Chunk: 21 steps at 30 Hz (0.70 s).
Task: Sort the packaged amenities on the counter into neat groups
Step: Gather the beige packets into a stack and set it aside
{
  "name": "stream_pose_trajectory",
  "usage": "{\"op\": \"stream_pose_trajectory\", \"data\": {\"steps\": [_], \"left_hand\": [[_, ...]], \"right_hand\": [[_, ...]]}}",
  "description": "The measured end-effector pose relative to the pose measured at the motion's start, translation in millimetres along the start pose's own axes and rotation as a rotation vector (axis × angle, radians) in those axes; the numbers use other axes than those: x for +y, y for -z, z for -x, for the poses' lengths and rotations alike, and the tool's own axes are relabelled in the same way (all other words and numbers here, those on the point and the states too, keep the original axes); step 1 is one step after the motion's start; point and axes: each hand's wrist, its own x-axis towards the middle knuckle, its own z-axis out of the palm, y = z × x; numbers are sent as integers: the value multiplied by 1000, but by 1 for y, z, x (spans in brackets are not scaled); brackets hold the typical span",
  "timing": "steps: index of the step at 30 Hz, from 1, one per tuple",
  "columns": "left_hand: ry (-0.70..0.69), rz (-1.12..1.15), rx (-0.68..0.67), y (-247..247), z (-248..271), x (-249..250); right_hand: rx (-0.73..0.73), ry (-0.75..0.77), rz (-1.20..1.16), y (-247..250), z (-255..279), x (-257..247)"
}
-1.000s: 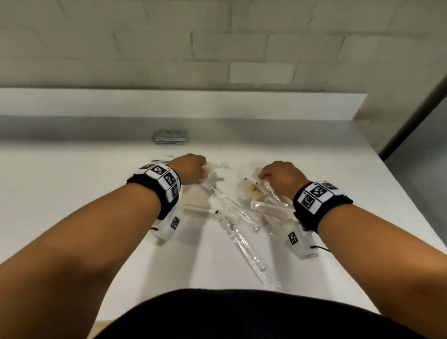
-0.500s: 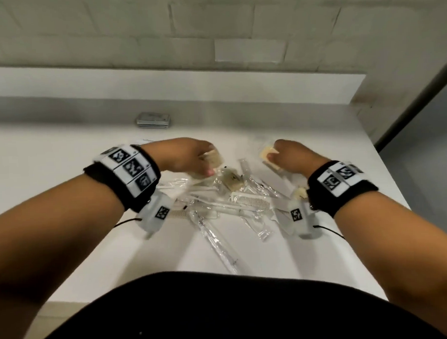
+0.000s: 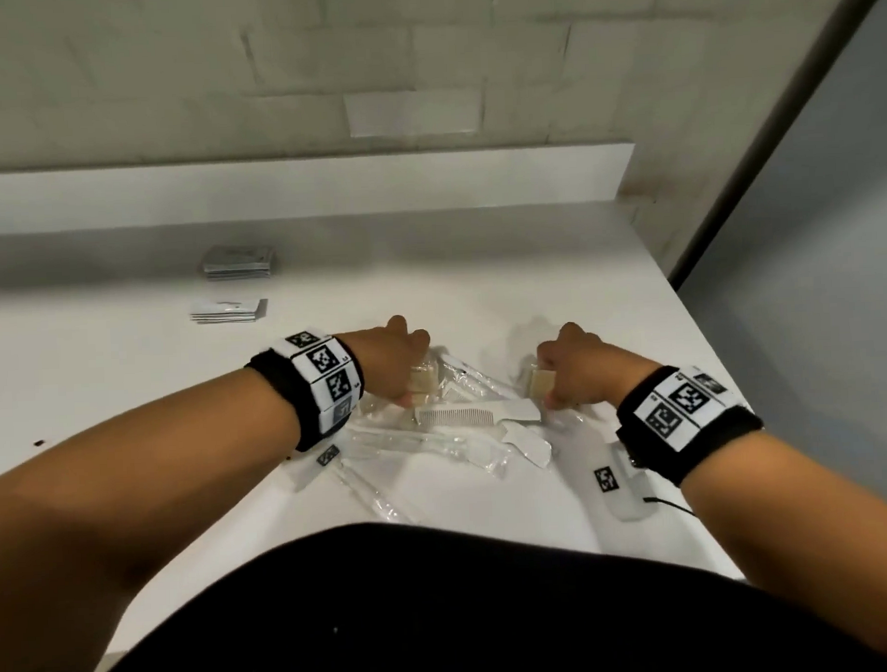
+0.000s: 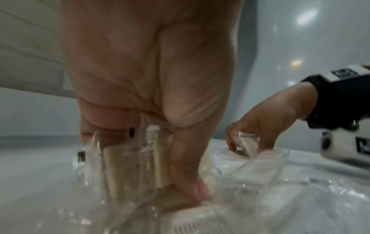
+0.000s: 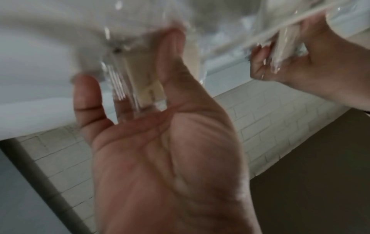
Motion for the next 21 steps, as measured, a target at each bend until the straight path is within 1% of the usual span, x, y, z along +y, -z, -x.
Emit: {"op": "stream_pose_trajectory", "data": {"steps": [1, 3, 5, 6, 7, 9, 10, 11, 12, 13, 14, 15, 16, 17, 18, 19, 21], "left_hand": [[11, 64, 10, -2, 1, 1], [26, 212, 38, -4, 6, -1], [50, 317, 73, 0, 12, -4], [73, 356, 92, 2, 17, -7], [105, 395, 121, 4, 21, -10], [156, 508, 229, 8, 31, -19], [164, 601, 301, 11, 39, -21], [167, 731, 392, 12, 44, -24], [152, 893, 483, 14, 51, -25], [116, 1095, 540, 15, 55, -23], [62, 1327, 560, 16, 58, -21], [-2, 1549, 542, 17, 57, -20], [-65, 1735, 504, 17, 55, -18], [-123, 1864, 461, 18, 54, -15], [-175, 1960, 418, 18, 54, -11], [-210, 2026, 386, 18, 54, -7], [-269, 2123, 352, 17, 54, 0]], "right_hand": [[29, -8, -19, -4, -1, -2], [51, -24, -148, -9, -4, 0], [5, -40, -295, -8, -3, 3], [-18, -34, -297, -5, -2, 4], [-20, -24, -247, -1, -1, 6], [43, -4, -172, 13, 2, 6], [96, 4, -241, 21, 4, 6], [159, 22, -388, 31, 6, 5], [222, 56, -587, 40, 7, 2], [283, 115, -775, 49, 12, -4], [308, 206, -933, 59, 18, -15], [279, 318, -1088, 66, 23, -27], [218, 419, -1229, 71, 28, -42], [163, 471, -1331, 75, 30, -58], [130, 486, -1405, 77, 32, -74], [128, 475, -1437, 77, 32, -89], [176, 402, -1425, 73, 29, -110]]}}
